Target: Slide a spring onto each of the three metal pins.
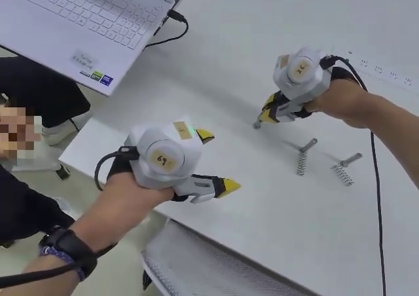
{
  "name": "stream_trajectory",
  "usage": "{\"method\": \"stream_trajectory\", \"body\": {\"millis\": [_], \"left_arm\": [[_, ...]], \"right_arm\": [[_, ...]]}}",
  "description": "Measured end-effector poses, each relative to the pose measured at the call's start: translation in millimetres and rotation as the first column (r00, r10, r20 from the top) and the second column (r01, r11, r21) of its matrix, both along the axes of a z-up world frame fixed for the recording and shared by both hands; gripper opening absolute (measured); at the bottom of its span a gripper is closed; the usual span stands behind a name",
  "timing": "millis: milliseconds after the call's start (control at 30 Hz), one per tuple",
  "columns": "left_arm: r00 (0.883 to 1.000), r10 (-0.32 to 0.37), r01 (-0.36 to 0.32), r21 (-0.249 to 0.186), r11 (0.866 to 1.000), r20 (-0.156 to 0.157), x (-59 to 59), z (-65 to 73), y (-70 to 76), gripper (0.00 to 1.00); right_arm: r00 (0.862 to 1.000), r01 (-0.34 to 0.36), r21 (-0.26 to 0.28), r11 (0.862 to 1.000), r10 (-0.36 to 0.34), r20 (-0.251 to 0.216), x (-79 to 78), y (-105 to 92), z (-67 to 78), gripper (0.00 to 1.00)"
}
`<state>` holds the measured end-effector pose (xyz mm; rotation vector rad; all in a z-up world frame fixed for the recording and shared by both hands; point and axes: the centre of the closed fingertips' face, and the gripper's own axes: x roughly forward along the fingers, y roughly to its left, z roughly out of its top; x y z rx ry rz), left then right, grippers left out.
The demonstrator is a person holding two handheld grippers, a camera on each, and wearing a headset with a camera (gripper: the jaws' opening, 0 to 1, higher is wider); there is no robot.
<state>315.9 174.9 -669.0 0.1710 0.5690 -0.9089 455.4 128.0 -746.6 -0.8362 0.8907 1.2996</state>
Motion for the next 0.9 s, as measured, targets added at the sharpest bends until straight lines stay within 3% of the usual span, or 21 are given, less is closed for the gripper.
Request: {"method": "stream_trajectory", "body": {"millis": [467, 900], "left_arm": [[1.000, -0.002, 0.002, 0.004, 1.000, 0.009, 4.0, 2.8, 0.1, 0.55], [1.000, -0.003, 0.003, 0.004, 1.000, -0.003, 1.4, -0.8, -0.3, 0.55]], "right_arm": [[1.000, -0.020, -0.022, 1.000, 0.019, -0.013, 0.4, 0.1, -9.6, 0.09], [0.999, -0.028, -0.037, 0.999, 0.027, -0.024, -5.5, 2.4, -17.5, 0.09]]}}
